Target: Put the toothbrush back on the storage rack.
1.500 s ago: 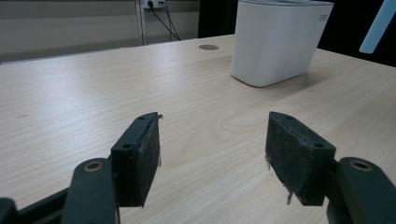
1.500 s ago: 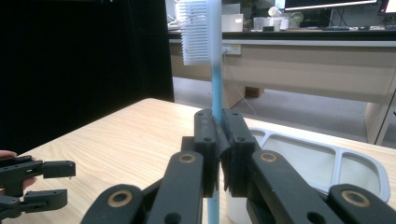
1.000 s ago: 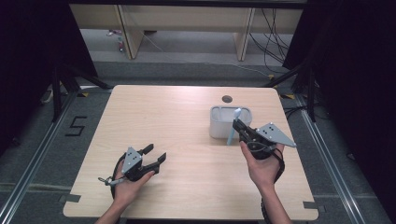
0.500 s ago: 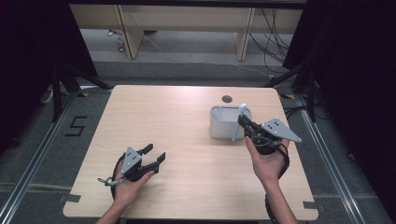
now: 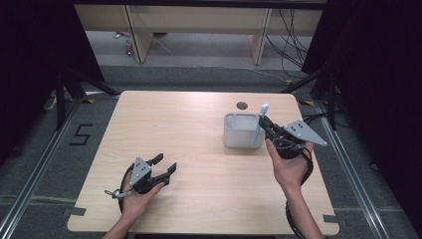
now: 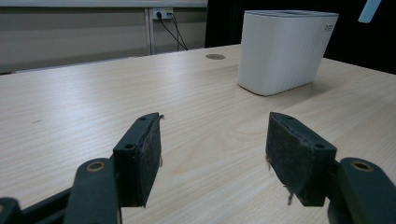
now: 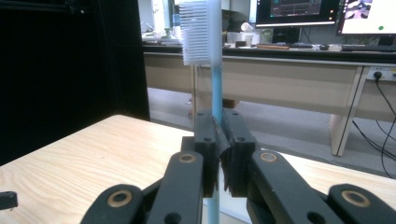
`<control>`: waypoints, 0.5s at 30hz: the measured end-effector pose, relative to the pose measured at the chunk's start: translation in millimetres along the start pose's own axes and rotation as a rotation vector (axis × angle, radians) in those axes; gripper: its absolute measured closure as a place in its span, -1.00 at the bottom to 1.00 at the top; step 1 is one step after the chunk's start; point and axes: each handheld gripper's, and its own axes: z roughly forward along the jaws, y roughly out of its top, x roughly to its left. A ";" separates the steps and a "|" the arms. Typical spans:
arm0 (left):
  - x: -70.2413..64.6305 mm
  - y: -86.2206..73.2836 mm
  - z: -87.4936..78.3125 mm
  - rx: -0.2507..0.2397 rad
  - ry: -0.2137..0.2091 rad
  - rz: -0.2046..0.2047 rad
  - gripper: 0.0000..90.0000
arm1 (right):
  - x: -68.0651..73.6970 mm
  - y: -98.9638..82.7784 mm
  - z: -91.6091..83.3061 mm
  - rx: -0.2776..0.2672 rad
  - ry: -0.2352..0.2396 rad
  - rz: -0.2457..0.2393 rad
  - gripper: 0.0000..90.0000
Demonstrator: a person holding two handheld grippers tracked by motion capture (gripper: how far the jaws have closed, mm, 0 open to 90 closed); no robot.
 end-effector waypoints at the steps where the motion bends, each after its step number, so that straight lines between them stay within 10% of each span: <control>1: -0.2 0.0 0.1 0.000 0.001 0.001 -0.21 | 0.8 0.3 0.0 0.013 0.014 0.031 0.91; 15: -0.9 -0.1 -0.1 -0.001 0.003 0.004 -0.21 | -10.0 9.8 2.9 0.000 -0.023 0.004 0.91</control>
